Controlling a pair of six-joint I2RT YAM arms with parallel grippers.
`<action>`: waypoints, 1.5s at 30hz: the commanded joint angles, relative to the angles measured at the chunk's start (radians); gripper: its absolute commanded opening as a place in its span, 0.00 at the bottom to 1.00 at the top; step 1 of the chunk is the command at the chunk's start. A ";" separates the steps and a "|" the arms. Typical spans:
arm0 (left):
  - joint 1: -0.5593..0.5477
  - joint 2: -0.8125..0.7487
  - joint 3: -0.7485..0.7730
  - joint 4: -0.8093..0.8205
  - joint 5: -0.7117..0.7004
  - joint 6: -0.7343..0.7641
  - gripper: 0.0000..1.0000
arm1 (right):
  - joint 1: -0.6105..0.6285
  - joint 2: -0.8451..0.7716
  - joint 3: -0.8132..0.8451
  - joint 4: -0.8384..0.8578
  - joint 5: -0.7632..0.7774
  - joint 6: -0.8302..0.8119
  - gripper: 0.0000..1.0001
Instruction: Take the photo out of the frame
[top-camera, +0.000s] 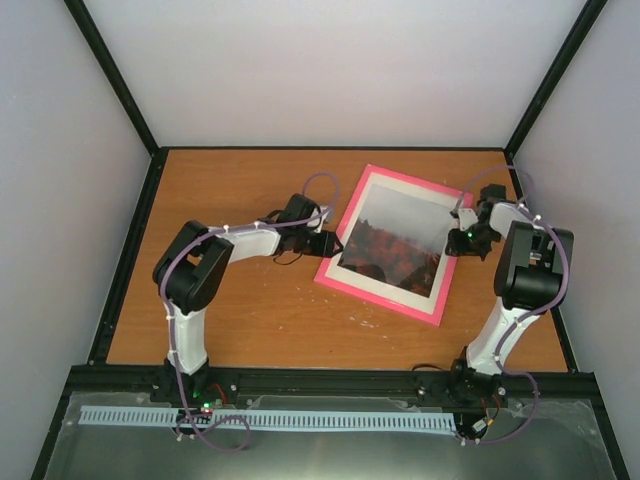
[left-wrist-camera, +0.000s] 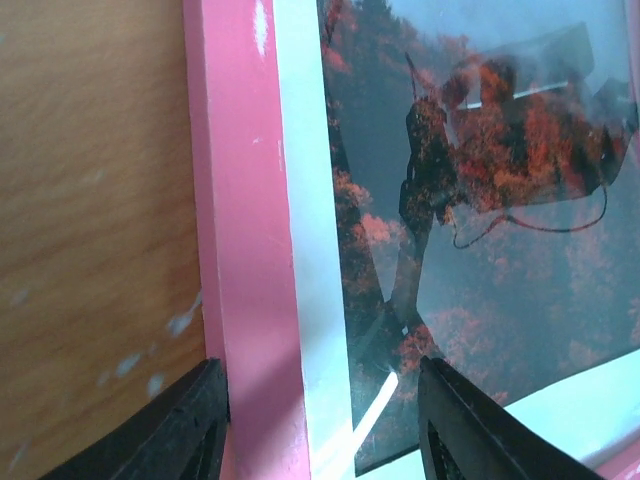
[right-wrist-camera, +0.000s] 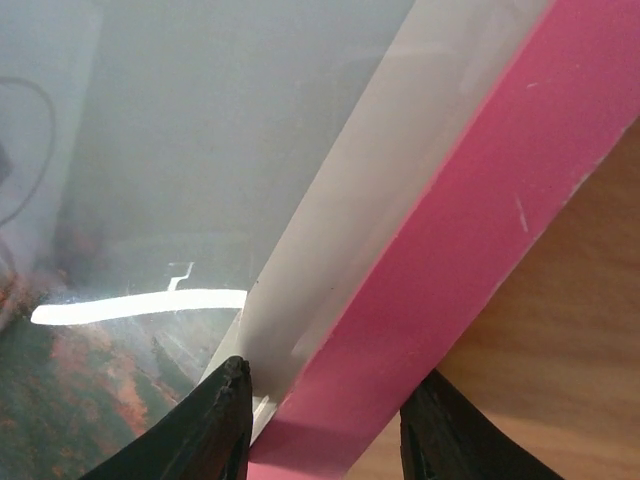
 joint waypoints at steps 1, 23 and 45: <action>-0.013 -0.098 -0.092 0.021 0.011 -0.027 0.52 | 0.126 0.046 0.027 -0.013 -0.031 -0.017 0.37; -0.011 -0.862 -0.355 -0.252 -0.339 0.070 1.00 | 0.266 -0.417 -0.026 -0.278 -0.253 -0.317 0.65; 0.001 -0.916 -0.418 -0.225 -0.719 0.125 1.00 | 0.847 -0.551 -0.380 0.066 -0.051 -0.448 1.00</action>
